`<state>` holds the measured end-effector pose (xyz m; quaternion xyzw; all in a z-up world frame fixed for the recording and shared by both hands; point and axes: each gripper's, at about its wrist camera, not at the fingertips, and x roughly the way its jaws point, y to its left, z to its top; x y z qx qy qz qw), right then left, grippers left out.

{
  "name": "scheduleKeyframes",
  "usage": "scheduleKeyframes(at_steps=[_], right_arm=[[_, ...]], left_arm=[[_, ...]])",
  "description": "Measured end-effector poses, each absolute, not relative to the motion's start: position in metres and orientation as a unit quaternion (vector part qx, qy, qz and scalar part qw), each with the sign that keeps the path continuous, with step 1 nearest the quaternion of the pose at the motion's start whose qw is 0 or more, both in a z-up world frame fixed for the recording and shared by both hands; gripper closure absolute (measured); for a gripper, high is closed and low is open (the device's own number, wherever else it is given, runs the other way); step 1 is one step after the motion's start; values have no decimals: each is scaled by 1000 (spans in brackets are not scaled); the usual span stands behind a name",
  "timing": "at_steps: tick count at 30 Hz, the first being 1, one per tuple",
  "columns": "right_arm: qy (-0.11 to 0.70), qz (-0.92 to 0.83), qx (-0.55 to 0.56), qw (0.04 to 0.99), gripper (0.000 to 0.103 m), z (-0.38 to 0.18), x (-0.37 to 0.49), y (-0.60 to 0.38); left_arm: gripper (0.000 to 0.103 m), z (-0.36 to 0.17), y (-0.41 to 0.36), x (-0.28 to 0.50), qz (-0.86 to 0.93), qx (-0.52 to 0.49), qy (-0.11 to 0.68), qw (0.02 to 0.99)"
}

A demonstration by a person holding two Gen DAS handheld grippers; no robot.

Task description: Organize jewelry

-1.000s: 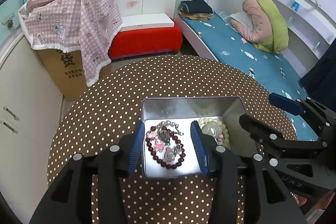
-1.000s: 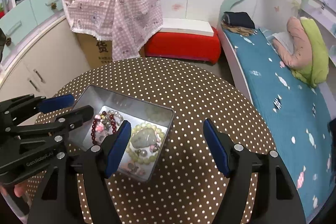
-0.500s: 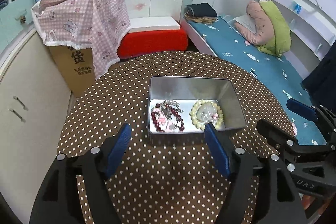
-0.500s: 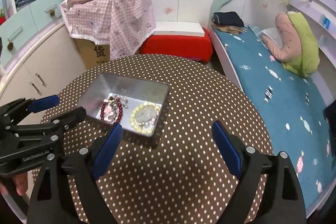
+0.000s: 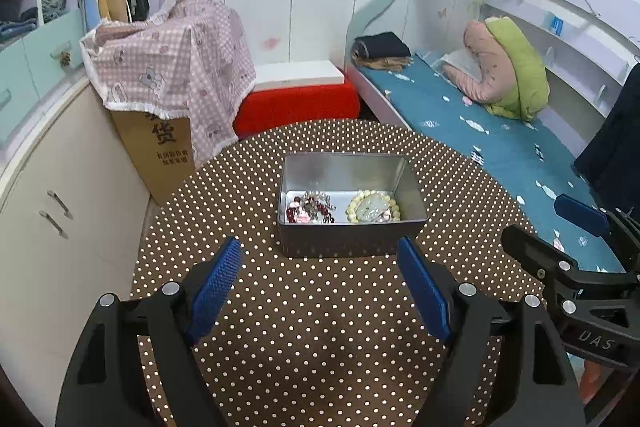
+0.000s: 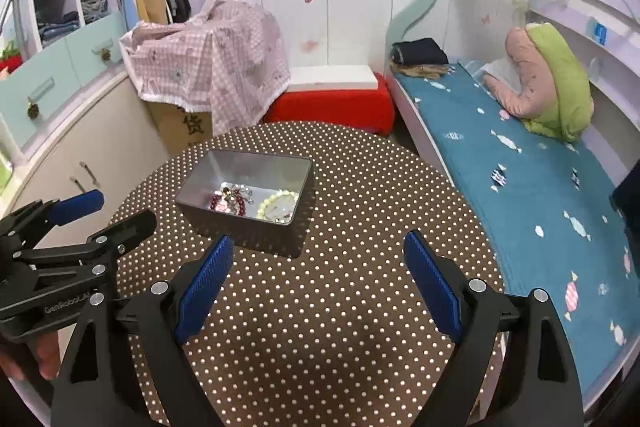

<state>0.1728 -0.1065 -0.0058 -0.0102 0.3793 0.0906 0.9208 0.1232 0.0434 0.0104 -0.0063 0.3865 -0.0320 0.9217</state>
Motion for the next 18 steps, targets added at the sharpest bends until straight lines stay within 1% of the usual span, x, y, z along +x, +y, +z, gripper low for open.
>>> scheduleKeyframes(at_steps=[7,10,18], right_arm=[[351,87,-16,932,19,15,168,-109],[343,85,-16,935,16,18,168,-110],[344,82,-4,935,16,18,173,-114]], left_arm=[[25,33,40,117,-27,0,366,930],[25,37,39,117,-18,2,360,933],[25,38,37,115,-9,2,358,934]])
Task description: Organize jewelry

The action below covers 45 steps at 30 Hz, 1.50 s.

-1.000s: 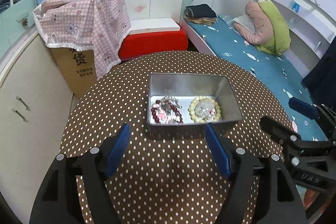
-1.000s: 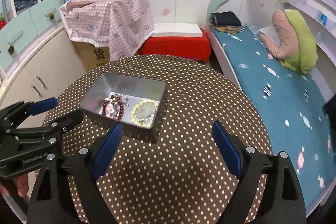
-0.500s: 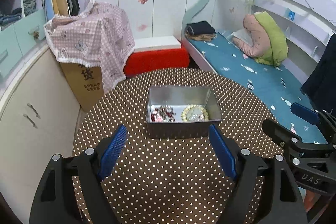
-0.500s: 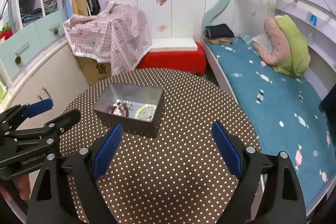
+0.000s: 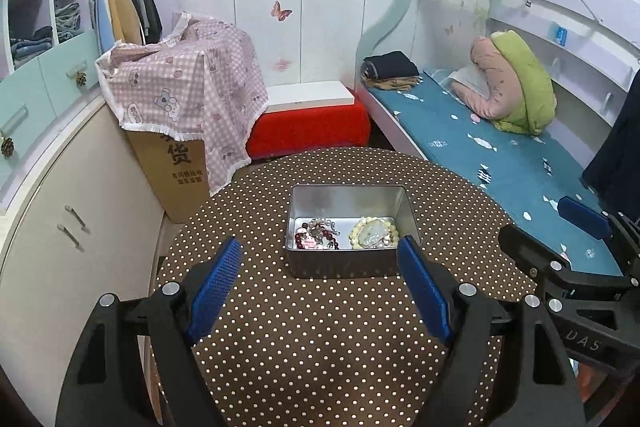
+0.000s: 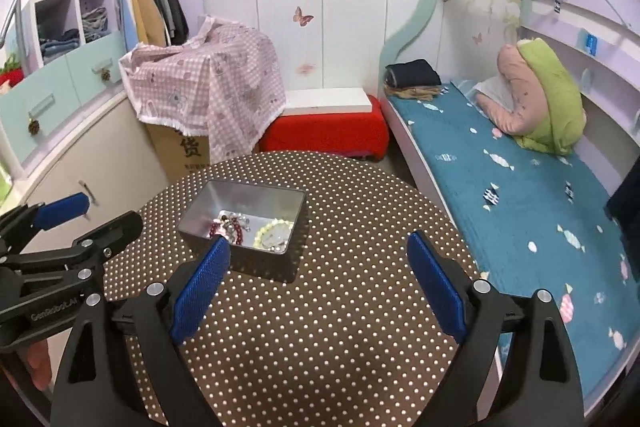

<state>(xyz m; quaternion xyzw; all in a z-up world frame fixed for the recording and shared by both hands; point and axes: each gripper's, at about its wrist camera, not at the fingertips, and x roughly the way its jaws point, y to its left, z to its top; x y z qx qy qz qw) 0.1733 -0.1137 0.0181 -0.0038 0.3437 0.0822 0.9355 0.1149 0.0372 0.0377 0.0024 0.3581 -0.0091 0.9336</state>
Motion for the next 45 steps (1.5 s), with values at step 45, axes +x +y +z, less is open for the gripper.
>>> scheduleKeyframes(at_steps=[45], right_arm=[[343,79,-7,936,16,18,167,-108]], left_arm=[[25,39,39,113,-11,-1,373,928]])
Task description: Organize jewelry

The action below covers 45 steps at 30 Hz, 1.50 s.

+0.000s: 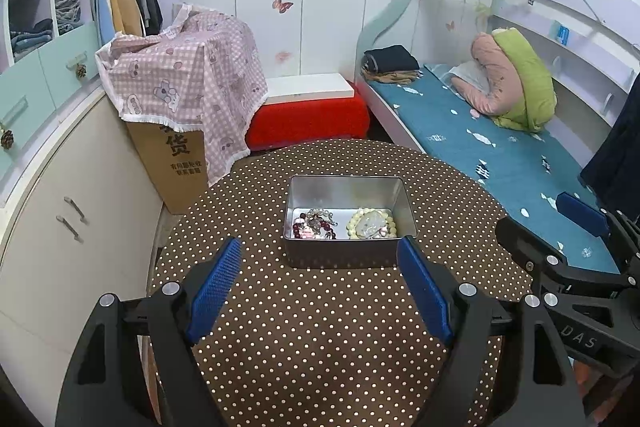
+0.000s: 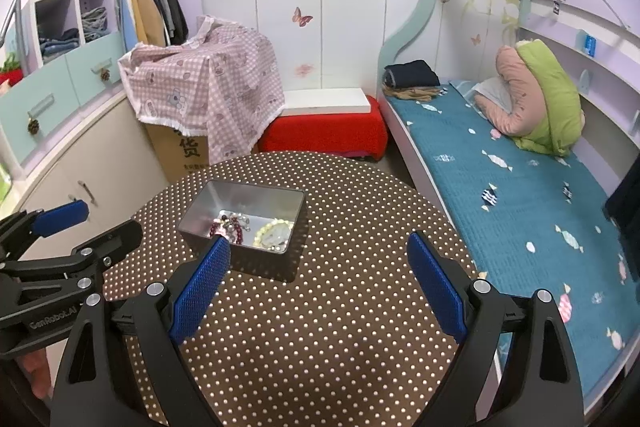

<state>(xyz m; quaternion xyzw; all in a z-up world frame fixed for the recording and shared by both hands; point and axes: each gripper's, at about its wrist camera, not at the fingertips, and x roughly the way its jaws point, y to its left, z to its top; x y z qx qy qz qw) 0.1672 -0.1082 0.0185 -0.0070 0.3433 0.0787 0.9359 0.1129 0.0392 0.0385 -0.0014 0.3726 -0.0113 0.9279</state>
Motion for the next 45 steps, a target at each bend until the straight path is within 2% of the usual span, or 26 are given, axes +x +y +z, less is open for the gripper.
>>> scheduleKeyframes(at_steps=[45], right_arm=[[357,81,-6,931,16,9,177,-104]], left_arm=[[25,28,42,112,-1,-7,382,924]])
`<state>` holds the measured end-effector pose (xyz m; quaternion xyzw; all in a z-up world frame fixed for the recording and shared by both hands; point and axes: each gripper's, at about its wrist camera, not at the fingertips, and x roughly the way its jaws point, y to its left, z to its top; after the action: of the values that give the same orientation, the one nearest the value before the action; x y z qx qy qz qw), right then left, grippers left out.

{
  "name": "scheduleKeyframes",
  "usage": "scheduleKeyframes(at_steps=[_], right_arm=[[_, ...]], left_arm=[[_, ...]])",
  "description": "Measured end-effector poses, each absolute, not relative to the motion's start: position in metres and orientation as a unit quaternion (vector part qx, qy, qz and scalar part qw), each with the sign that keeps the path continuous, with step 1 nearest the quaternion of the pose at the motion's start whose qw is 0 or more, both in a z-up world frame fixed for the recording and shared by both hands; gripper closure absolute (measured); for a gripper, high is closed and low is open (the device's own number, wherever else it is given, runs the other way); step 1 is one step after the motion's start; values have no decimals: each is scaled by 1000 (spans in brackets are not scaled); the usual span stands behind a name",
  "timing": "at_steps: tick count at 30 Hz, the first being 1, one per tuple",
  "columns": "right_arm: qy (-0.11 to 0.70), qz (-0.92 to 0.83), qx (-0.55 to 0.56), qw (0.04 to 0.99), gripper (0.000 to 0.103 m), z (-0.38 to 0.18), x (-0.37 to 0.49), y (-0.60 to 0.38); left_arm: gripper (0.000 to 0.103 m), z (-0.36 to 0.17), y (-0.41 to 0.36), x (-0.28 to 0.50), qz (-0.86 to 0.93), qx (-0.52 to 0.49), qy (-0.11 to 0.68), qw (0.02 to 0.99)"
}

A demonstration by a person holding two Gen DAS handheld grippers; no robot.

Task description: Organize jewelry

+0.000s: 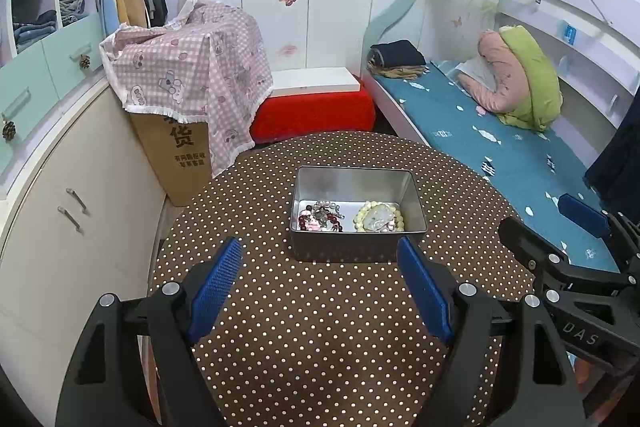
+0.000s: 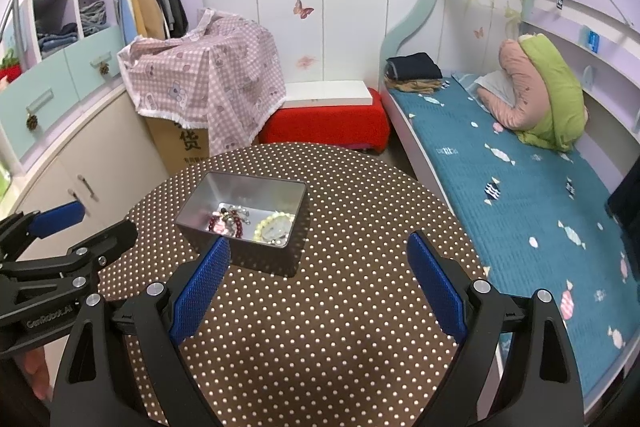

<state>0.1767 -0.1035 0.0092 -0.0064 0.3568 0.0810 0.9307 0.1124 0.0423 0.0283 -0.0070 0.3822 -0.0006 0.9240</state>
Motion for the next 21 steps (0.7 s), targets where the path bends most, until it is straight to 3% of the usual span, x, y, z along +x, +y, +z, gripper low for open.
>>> scheduleKeyframes(at_steps=[21], right_arm=[[360,80,-8,929,16,2,178,-104]], left_arm=[[25,28,46,114,-1,-12,383,924]])
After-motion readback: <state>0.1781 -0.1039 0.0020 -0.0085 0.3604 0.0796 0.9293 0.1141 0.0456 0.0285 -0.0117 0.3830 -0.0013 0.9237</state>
